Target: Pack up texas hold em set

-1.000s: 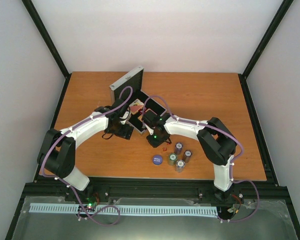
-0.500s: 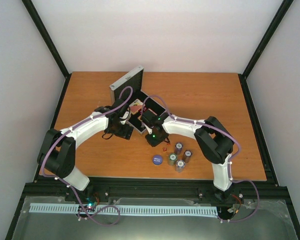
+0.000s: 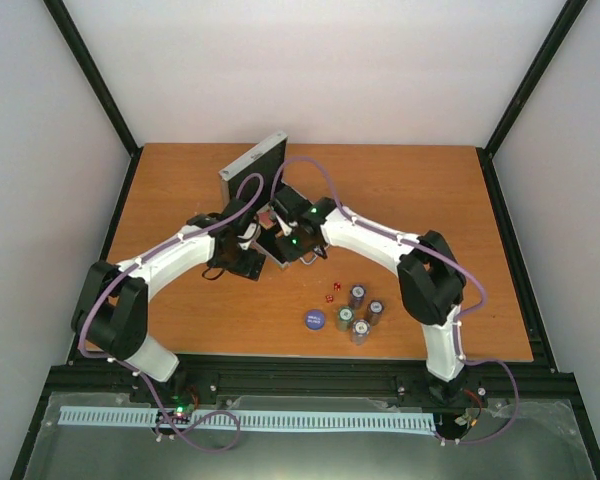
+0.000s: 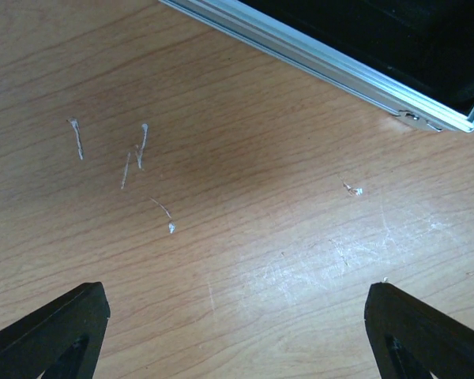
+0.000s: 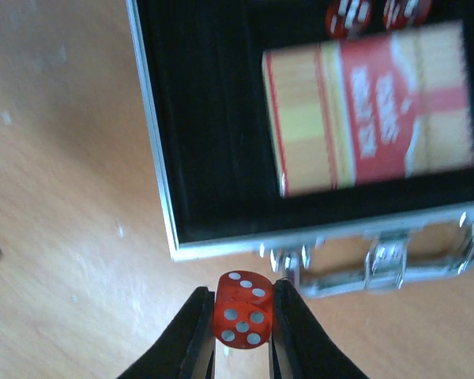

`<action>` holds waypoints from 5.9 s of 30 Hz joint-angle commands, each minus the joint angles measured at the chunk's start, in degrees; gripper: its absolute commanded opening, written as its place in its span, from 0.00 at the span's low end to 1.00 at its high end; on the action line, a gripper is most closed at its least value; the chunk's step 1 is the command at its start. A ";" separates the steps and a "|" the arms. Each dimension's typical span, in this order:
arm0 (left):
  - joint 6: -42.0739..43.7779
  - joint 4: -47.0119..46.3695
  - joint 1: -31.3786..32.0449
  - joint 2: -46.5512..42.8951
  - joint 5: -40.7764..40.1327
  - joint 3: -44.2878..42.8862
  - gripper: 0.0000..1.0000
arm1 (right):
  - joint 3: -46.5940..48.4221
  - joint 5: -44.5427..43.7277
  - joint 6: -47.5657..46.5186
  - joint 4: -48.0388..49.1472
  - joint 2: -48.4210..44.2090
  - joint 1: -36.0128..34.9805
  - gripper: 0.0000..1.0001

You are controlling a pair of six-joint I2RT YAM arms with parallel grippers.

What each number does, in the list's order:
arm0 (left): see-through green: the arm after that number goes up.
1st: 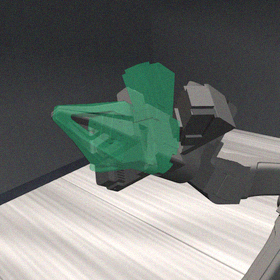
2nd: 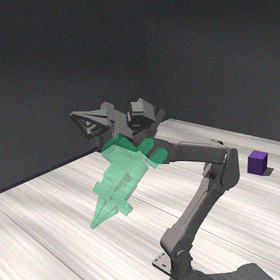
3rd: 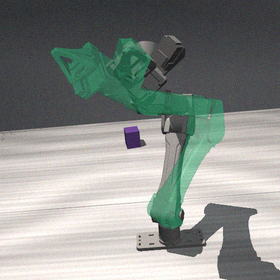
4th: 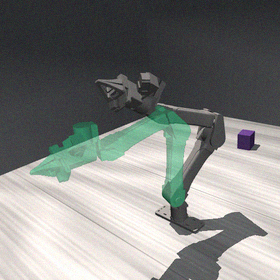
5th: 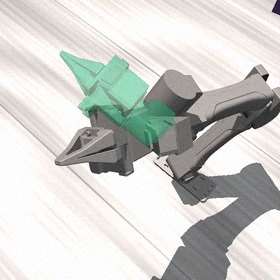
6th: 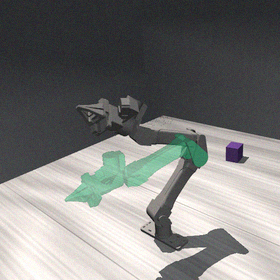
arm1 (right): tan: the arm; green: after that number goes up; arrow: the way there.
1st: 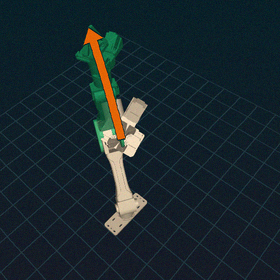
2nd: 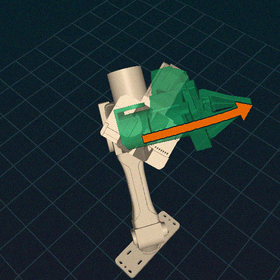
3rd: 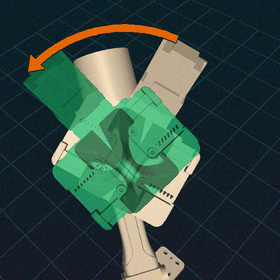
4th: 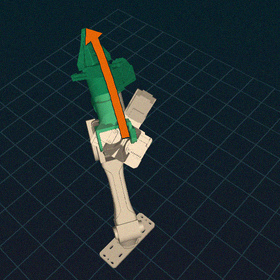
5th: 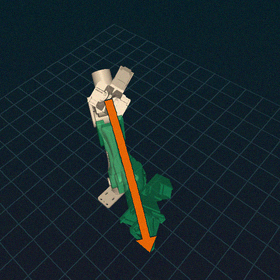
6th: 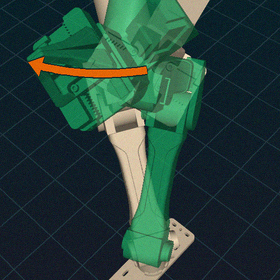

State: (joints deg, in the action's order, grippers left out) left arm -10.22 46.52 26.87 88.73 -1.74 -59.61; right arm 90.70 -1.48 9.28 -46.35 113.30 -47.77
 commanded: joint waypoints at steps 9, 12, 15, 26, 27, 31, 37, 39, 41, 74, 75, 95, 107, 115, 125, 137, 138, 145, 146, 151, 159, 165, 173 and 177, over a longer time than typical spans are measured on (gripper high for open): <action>1.44 0.67 -0.59 -2.03 -0.50 0.05 0.92 | 27.32 1.70 -2.42 -0.73 20.52 4.62 0.05; 1.52 0.74 -0.64 -2.10 -0.47 0.18 0.92 | 29.25 2.13 -2.38 0.24 22.54 5.32 0.05; 1.52 0.52 -0.68 -2.13 -0.42 0.61 0.92 | 29.42 2.82 -1.96 1.80 23.59 6.03 0.06; 1.74 0.15 -0.99 -0.94 -0.12 0.42 0.92 | 29.80 5.04 -0.81 2.69 26.02 6.63 0.14; 1.82 0.16 -1.02 -0.86 -0.10 0.45 0.92 | 29.75 4.81 -0.77 2.59 25.75 6.63 0.21; 1.78 0.06 -1.03 -0.52 0.03 0.14 0.92 | 29.34 3.98 -1.53 2.58 24.40 6.64 0.35; 1.88 0.07 -1.03 -0.18 -0.10 0.00 0.92 | 28.43 2.73 -1.86 1.41 20.29 6.61 0.39; 1.94 0.06 -1.02 -0.05 -0.04 -0.19 0.92 | 26.65 2.19 -1.54 0.71 17.81 6.64 0.39; 1.96 0.13 -1.03 0.11 -0.11 -0.39 0.92 | 23.66 1.61 -1.41 -0.03 14.79 6.64 0.39; 1.78 -0.19 -1.03 1.74 -0.64 -1.22 0.92 | -22.80 2.34 3.39 0.19 -7.59 6.64 0.38; 1.78 -0.16 -1.03 1.59 -0.71 -1.13 0.92 | -23.30 2.23 3.64 0.53 -7.52 6.64 0.38; 1.88 -0.38 -1.03 0.41 -0.81 0.04 0.92 | -15.47 -0.18 3.19 -2.39 -4.52 6.64 0.09; 1.26 -0.03 -1.03 -0.51 -0.99 0.48 0.92 | 8.38 5.92 -0.13 -4.01 4.37 6.64 0.09; 0.81 0.27 -1.03 -0.21 -0.92 -0.60 0.92 | 26.27 10.24 -1.51 -3.82 17.87 6.90 0.09; 0.74 0.41 -1.03 1.18 -0.99 -0.89 0.92 | 29.95 16.69 -1.24 -0.77 23.21 7.25 0.09; 1.06 0.73 -1.03 3.07 -0.79 -2.52 0.92 | 31.42 14.92 -1.60 -0.08 26.97 7.66 0.10; 1.06 0.76 -1.03 3.12 -0.90 -2.60 0.92 | 31.54 14.77 -1.49 -0.05 27.20 7.81 0.10; 0.79 0.75 -1.03 3.45 -0.77 -2.53 0.92 | 32.53 12.12 -1.46 0.19 28.68 8.13 0.10; 0.90 0.75 -1.03 3.47 -0.77 -2.52 0.92 | 33.07 11.63 -1.46 -0.07 28.95 8.13 0.10; 1.20 0.85 -1.04 3.90 -0.79 -2.86 0.92 | 34.02 10.61 -1.63 -0.49 30.07 8.20 0.16; 1.66 0.77 -1.06 4.51 -0.64 -3.09 0.92 | 31.26 11.67 -2.39 1.22 26.17 8.17 0.50; 1.92 0.81 -1.03 5.46 -0.55 -4.37 0.92 | 30.26 13.40 -3.41 0.41 22.02 8.14 0.52; 1.74 1.03 -1.12 6.09 -0.32 -5.86 0.92 | 22.76 12.23 -5.01 -2.65 13.06 8.13 0.54; 1.43 1.22 -1.11 6.18 -0.23 -6.08 0.92 | 12.74 9.89 -5.69 -3.39 7.56 8.13 0.53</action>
State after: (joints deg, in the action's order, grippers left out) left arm -9.17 47.18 26.35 94.37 -2.31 -63.53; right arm 110.96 10.74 5.06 -47.07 125.78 -39.83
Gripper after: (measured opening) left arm 0.919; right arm 0.535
